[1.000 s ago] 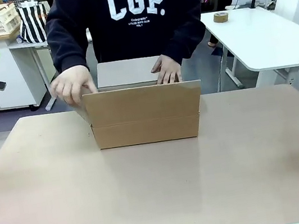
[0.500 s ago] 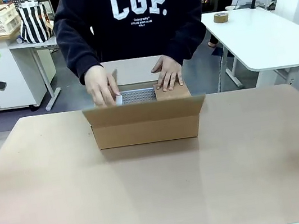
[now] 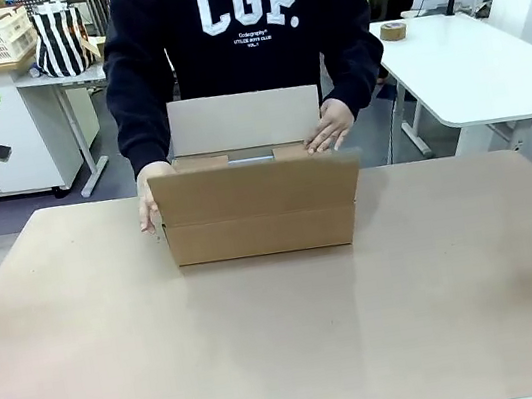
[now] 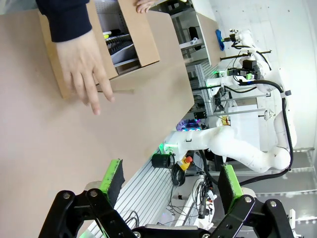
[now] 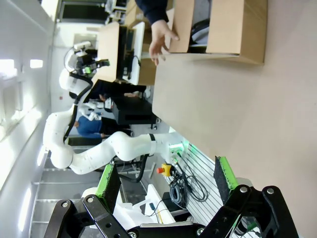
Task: Pack the gift set into the box.
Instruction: Press and hold the closed box until the human finishes sealing it.
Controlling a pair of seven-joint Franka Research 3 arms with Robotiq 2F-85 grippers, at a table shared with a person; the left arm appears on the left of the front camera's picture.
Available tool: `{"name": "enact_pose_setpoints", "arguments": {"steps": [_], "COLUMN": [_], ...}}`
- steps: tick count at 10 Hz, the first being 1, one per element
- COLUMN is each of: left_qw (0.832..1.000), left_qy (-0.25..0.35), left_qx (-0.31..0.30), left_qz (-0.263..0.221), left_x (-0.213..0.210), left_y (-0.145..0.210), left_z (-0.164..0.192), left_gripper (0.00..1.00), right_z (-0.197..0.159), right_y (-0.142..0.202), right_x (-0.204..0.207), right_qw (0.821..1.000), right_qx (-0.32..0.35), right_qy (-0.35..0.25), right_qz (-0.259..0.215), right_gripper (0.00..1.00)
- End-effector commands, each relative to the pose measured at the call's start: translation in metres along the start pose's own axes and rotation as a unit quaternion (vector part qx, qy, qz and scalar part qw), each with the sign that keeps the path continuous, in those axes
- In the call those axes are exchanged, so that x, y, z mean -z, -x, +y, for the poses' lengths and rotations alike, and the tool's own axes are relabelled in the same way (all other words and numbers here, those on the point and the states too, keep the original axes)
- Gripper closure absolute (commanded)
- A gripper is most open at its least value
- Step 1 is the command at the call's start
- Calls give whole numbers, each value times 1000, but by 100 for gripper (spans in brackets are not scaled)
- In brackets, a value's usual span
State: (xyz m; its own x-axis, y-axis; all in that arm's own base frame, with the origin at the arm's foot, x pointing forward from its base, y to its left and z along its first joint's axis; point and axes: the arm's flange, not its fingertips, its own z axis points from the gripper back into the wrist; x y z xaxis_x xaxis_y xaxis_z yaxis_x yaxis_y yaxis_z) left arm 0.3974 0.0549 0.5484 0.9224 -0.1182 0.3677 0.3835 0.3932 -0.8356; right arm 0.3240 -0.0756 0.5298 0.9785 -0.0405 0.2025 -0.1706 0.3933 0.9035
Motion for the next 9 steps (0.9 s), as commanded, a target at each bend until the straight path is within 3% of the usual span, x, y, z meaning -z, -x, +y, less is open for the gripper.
{"name": "enact_pose_setpoints", "arguments": {"steps": [1,9], "left_qw": [1000,1000], "left_qy": [-3,-3], "left_qx": [-6,-6], "left_qz": [8,8], "left_x": [-2,-2], "left_y": [1,1], "left_z": [-3,-3], "left_gripper": [0,0], "right_z": [0,0], "right_y": [2,2], "right_x": [-2,-2], "right_qw": [1000,1000], "right_qx": [-1,-1], "right_qy": [3,3], "right_qz": [6,6], "right_gripper": [0,0]}}
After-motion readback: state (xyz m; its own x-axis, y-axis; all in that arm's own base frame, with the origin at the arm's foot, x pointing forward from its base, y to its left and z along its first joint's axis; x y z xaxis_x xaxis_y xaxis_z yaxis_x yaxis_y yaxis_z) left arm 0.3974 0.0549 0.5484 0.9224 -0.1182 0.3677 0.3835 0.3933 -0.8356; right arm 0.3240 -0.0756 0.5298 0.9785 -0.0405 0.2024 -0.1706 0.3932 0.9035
